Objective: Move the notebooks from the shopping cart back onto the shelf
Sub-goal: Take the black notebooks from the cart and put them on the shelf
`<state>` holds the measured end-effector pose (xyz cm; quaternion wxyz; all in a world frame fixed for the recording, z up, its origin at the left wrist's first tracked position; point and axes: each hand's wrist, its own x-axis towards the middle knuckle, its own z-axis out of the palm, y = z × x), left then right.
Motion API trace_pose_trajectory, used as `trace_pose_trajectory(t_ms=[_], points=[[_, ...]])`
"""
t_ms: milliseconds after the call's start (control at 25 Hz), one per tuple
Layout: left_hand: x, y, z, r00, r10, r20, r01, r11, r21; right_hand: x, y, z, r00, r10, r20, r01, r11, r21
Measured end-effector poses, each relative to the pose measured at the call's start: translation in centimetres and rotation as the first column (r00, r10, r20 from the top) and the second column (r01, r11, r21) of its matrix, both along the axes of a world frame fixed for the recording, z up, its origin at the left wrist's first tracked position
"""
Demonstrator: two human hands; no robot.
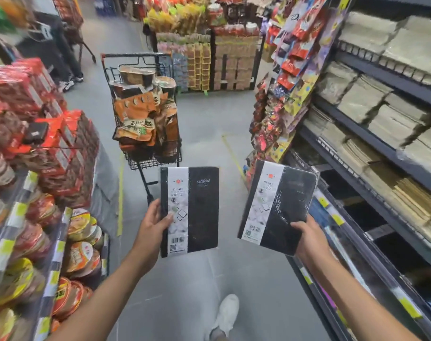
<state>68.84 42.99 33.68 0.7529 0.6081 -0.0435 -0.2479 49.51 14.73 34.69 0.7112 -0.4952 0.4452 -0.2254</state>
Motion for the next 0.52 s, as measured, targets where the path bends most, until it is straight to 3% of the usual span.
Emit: trace_pose_trajectory(t_ms=[240,520], points=[[7.8,-4.8,1.0,0.997,0.071,0.040,-0.072,0.997,0.031,10.6,-6.2,-1.0,0.996,0.092,-0.008,-0.093,0.995,-0.031],[15.7,-13.2,2.2,0.997,0.034,0.065,-0.039,0.997,0.068,18.9,-14.9,-1.0,0.987,0.163,0.009,-0.163,0.986,-0.039]])
